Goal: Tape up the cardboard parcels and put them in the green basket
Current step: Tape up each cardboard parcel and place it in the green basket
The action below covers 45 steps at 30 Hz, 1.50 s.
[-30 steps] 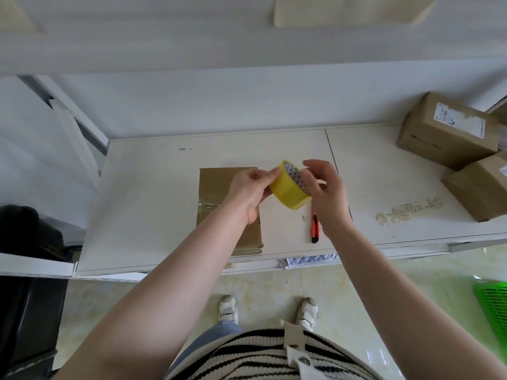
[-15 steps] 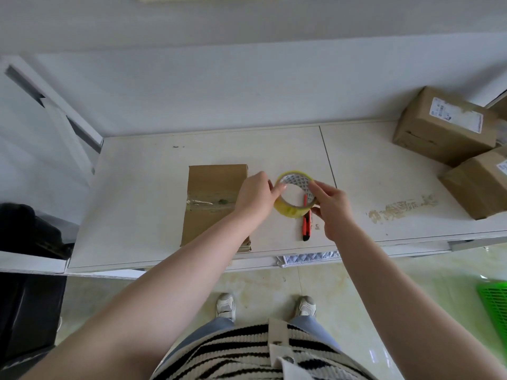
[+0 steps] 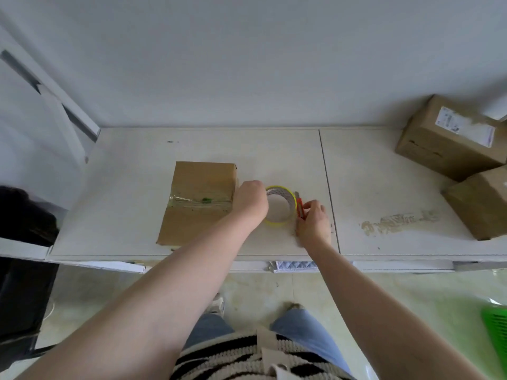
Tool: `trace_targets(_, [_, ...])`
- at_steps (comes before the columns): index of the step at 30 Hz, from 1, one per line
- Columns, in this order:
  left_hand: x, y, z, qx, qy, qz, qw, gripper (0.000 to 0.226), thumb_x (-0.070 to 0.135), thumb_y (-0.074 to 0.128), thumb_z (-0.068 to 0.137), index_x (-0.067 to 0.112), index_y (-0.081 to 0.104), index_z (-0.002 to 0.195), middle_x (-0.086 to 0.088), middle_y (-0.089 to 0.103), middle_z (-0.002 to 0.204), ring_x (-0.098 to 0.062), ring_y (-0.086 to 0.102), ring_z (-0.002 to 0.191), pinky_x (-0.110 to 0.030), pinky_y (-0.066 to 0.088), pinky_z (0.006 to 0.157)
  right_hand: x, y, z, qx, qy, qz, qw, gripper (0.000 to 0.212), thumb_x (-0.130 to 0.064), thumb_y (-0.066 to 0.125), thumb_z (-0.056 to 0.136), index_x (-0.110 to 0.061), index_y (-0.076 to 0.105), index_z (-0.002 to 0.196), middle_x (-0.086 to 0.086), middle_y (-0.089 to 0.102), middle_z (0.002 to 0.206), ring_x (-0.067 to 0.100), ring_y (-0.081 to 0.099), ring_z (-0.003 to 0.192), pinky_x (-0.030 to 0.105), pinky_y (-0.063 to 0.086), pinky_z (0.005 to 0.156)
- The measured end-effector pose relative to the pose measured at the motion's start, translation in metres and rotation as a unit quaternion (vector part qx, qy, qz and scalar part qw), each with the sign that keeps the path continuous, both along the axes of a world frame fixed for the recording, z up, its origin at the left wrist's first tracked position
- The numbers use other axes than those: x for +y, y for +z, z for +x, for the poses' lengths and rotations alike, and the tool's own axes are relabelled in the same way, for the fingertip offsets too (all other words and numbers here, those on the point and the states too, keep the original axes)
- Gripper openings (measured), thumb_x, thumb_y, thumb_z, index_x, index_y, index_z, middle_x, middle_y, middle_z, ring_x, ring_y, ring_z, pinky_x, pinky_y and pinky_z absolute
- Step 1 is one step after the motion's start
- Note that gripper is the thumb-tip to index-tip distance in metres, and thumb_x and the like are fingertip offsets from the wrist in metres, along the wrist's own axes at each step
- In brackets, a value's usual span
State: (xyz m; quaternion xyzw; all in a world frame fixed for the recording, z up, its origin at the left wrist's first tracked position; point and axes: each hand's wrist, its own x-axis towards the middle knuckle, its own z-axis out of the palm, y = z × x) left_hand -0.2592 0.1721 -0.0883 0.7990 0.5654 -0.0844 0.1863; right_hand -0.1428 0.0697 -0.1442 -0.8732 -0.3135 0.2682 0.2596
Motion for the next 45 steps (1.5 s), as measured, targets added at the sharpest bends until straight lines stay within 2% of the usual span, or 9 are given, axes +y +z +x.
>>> trace_targets(8, [-0.007, -0.026, 0.017, -0.111, 0.125, -0.072, 0.983, 0.038, 0.011, 0.056, 0.096, 0.002, 0.036, 0.127, -0.018, 0.062, 0.115, -0.034, 0.063, 0.101, -0.033, 0.037, 0.062, -0.014, 0.006, 0.043, 0.017, 0.013, 0.004, 1.0, 0.02, -0.013, 0.061, 0.091, -0.01, 0.055, 0.11, 0.007, 0.056, 0.102, 0.012, 0.048, 0.072, 0.023, 0.034, 0.059])
trace_targets(13, [-0.006, -0.015, 0.014, -0.109, 0.092, -0.106, 0.984, 0.04, 0.015, 0.053, 0.098, 0.0, 0.037, 0.132, -0.019, 0.058, 0.123, -0.035, 0.059, 0.112, -0.033, 0.039, 0.071, -0.003, 0.033, 0.03, 0.011, -0.036, 0.093, 0.995, 0.01, -0.013, 0.057, 0.092, -0.013, 0.06, 0.102, 0.004, 0.062, 0.094, 0.017, 0.053, 0.077, 0.022, 0.036, 0.059])
trace_targets(16, [-0.008, 0.01, 0.003, -0.146, 0.052, -0.089, 0.984, 0.033, 0.018, 0.051, 0.099, 0.004, 0.045, 0.127, -0.015, 0.059, 0.125, -0.033, 0.057, 0.115, -0.035, 0.042, 0.079, 0.009, 0.057, 0.0, 0.037, -0.037, 0.151, 0.987, 0.01, -0.01, 0.057, 0.091, -0.019, 0.06, 0.092, -0.001, 0.064, 0.087, 0.014, 0.056, 0.077, 0.007, 0.037, 0.059])
trace_targets(20, [-0.008, 0.042, -0.052, -0.298, 0.017, 0.041, 0.953, 0.024, 0.013, 0.051, 0.097, 0.011, 0.054, 0.12, -0.004, 0.062, 0.122, -0.024, 0.061, 0.106, -0.035, 0.049, 0.086, 0.025, 0.078, -0.059, 0.113, -0.004, 0.179, 0.977, 0.016, -0.005, 0.053, 0.091, -0.014, 0.067, 0.092, 0.005, 0.07, 0.082, 0.02, 0.064, 0.075, 0.034, 0.052, 0.072])
trace_targets(23, [0.0, 0.043, -0.114, -0.274, 0.088, 0.158, 0.944, 0.035, 0.019, 0.056, 0.096, 0.012, 0.049, 0.13, -0.008, 0.054, 0.13, -0.025, 0.056, 0.114, -0.039, 0.051, 0.088, 0.032, 0.078, -0.106, 0.128, 0.027, 0.152, 0.98, 0.02, -0.01, 0.053, 0.094, -0.01, 0.069, 0.106, 0.008, 0.071, 0.096, 0.023, 0.065, 0.092, 0.031, 0.048, 0.082])
trace_targets(28, [0.012, 0.019, -0.17, -0.216, 0.189, -0.047, 0.957, 0.069, 0.043, 0.057, 0.095, 0.006, 0.026, 0.145, -0.014, 0.047, 0.142, -0.033, 0.051, 0.126, -0.04, 0.045, 0.093, 0.039, 0.074, -0.16, 0.147, 0.036, 0.109, 0.983, 0.028, -0.015, 0.047, 0.096, -0.011, 0.061, 0.12, 0.007, 0.067, 0.107, 0.024, 0.059, 0.095, 0.033, 0.047, 0.08])
trace_targets(35, [0.011, 0.007, -0.176, -0.258, 0.158, -0.024, 0.953, 0.059, 0.043, 0.057, 0.095, 0.007, 0.031, 0.135, -0.01, 0.058, 0.127, -0.033, 0.059, 0.109, -0.032, 0.04, 0.075, 0.056, 0.07, -0.18, 0.148, -0.053, 0.078, 0.984, 0.032, -0.018, 0.043, 0.1, -0.008, 0.058, 0.126, 0.011, 0.061, 0.116, 0.029, 0.057, 0.107, 0.041, 0.046, 0.097])
trace_targets(39, [0.011, 0.002, -0.176, -0.261, 0.155, -0.02, 0.953, 0.068, 0.044, 0.054, 0.096, 0.005, 0.024, 0.144, -0.011, 0.052, 0.137, -0.033, 0.055, 0.118, -0.036, 0.043, 0.082, 0.065, 0.07, -0.178, 0.174, -0.132, 0.082, 0.972, 0.024, -0.018, 0.047, 0.1, -0.007, 0.068, 0.102, 0.005, 0.061, 0.083, 0.025, 0.055, 0.079, 0.028, 0.044, 0.071])
trace_targets(45, [0.011, 0.001, -0.174, -0.259, 0.16, -0.013, 0.953, 0.073, 0.045, 0.054, 0.096, 0.006, 0.019, 0.147, -0.011, 0.048, 0.141, -0.032, 0.055, 0.119, -0.038, 0.045, 0.084, 0.07, 0.068, -0.172, 0.147, -0.168, 0.062, 0.973, 0.021, -0.013, 0.056, 0.096, -0.006, 0.074, 0.103, 0.007, 0.066, 0.084, 0.023, 0.057, 0.074, 0.028, 0.044, 0.069])
